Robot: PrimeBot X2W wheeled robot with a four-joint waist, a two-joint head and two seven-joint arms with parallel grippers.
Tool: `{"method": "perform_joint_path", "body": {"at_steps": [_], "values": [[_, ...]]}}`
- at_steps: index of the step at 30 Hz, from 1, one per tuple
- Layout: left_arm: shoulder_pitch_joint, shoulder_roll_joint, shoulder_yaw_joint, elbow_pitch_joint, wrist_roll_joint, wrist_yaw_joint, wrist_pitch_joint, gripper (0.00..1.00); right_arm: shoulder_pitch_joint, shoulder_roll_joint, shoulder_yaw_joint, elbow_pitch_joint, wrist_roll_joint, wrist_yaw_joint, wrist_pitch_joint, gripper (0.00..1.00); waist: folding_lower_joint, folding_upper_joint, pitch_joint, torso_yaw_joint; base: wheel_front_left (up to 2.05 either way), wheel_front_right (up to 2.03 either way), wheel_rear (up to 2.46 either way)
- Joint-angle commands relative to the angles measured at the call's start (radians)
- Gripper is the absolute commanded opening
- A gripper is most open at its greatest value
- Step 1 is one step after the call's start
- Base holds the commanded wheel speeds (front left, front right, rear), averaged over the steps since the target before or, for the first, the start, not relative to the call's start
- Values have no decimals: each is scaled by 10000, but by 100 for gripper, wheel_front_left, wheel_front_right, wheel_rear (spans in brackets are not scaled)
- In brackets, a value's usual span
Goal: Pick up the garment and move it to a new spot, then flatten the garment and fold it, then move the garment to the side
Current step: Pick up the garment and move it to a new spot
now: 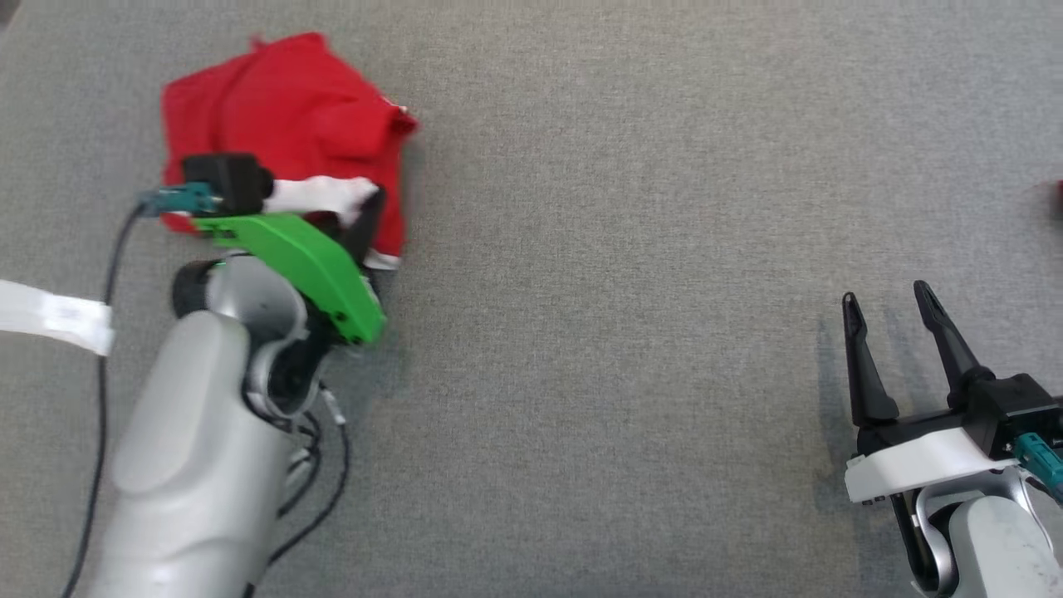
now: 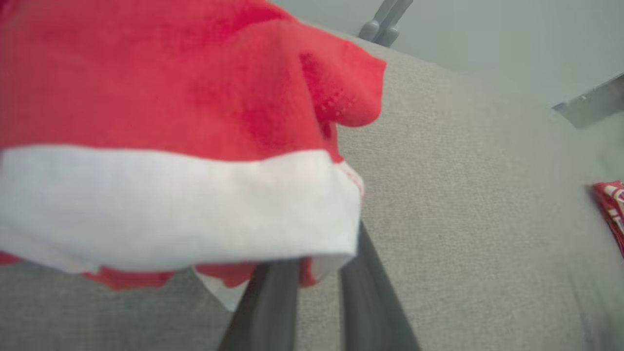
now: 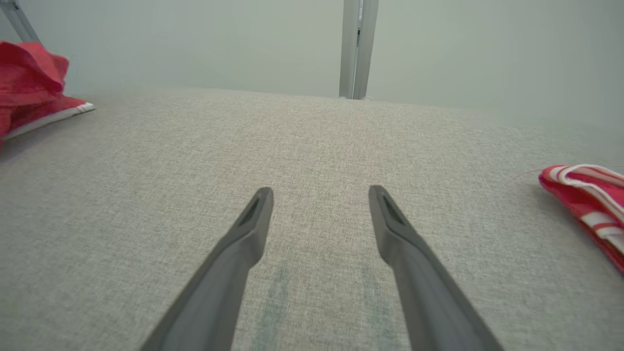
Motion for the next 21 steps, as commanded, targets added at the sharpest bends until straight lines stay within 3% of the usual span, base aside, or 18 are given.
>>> {"method": "perform_joint_path", "body": {"at_steps": [1, 9, 16, 17, 18, 19, 20, 21], "values": [[354, -168, -417, -576, -88, -27, 210, 0, 152, 82, -9, 29, 87, -7, -32, 100, -1, 0, -369, -332, 0, 0, 0], [1631, -1086, -3207, -3003, 295, 96, 1516, 0, 87, 421, 110, 93, 256, -7, -32, 100, -1, 0, -803, -1542, 0, 0, 0], [1880, -1310, -4832, -3375, 360, 802, 1630, 0, 102, 655, 147, 165, 395, -7, -32, 100, -1, 0, -684, -2940, 0, 0, 0], [1820, -1317, -4959, -3333, 279, 1006, 1364, 17, 112, 684, 150, 174, 391, -7, -32, 100, -1, 0, -641, -3115, 0, 0, 0], [1702, -1328, -5143, -3245, 232, 1160, 1075, 40, 126, 712, 158, 192, 413, -7, -32, 100, -1, 0, -588, -3273, 0, 0, 0], [1586, -1337, -5304, -3173, 137, 1264, 711, 81, 112, 723, 214, 226, 441, -7, -32, 100, -1, 0, -537, -3432, 0, 0, 0], [1489, -1336, -5439, -3056, 30, 1343, 324, 100, 98, 727, 238, 246, 461, -7, -32, 100, -1, 0, -496, -3562, 0, 0, 0], [1429, -1328, -5640, -2900, -114, 1398, 50, 100, 82, 726, 255, 261, 487, -7, -32, 100, -1, 0, -459, -3671, 0, 0, 0]]}}
